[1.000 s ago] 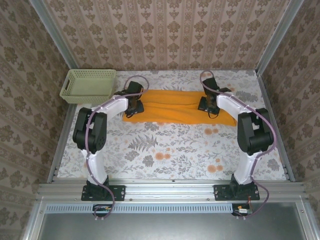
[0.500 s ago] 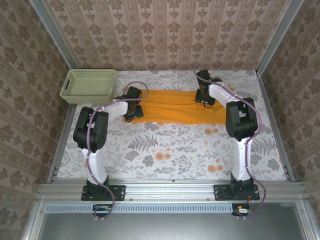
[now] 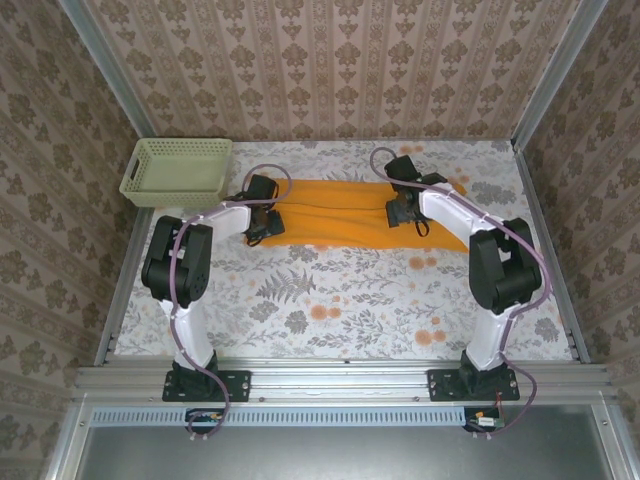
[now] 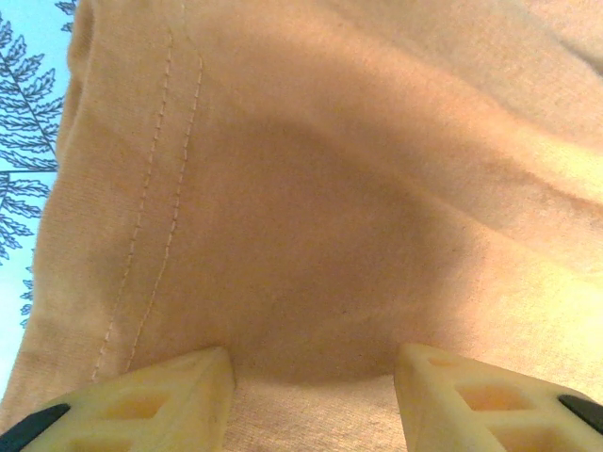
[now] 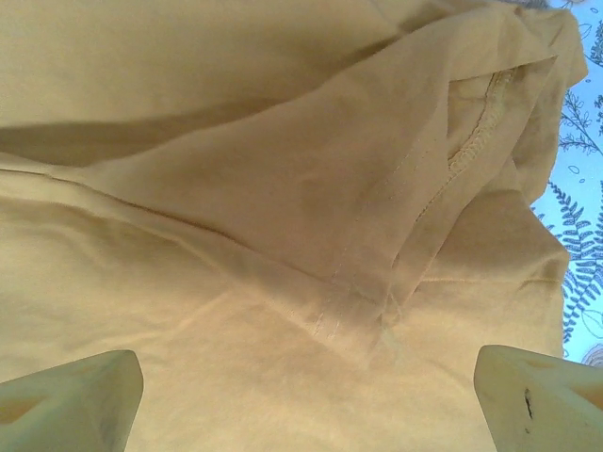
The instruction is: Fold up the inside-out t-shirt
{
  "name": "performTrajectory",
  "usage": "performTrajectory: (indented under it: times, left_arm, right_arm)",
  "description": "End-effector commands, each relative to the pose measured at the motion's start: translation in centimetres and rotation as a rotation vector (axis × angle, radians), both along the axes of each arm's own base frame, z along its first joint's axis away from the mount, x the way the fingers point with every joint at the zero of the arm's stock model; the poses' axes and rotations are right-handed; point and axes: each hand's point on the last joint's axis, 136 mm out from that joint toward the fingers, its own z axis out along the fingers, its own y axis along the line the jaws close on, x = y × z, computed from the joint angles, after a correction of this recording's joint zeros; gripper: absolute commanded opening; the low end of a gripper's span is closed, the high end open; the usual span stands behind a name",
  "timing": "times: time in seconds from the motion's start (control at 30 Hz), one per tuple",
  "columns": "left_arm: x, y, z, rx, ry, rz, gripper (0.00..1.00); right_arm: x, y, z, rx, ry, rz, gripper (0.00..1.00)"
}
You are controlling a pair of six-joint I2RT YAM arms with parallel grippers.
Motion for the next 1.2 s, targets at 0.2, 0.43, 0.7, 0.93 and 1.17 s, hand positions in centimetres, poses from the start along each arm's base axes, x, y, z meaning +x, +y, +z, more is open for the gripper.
performTrajectory:
  times: [0.2, 0.43, 0.7, 0.93, 1.17]
  left_arm:
    - [-2.6, 1.5, -1.9, 0.034, 0.097, 0.008, 0.51]
    - [-3.4, 2.1, -2.6, 0.05, 0.117, 0.016, 0.52]
    - [-3.8, 2.4, -2.5, 0.053, 0.116, 0.019, 0.52]
    - [-4.3, 2.5, -2.5, 0.049, 0.113, 0.02, 0.53]
    - [-4.7, 1.8, -2.4, 0.048, 0.11, 0.002, 0.53]
  right_arm:
    - [3.2, -3.8, -2.0, -0.261, 0.053, -0.054, 0.86]
    - [7.6, -5.3, 0.0, -0.299, -0.023, -0.099, 0.78]
    - [10.2, -7.5, 0.5, -0.236, -0.023, -0.166, 0.8]
    - [4.7, -8.4, 1.4, 0.151, -0.067, -0.305, 0.92]
    - [1.1, -6.9, -1.9, 0.461, -0.038, -0.38, 0.98]
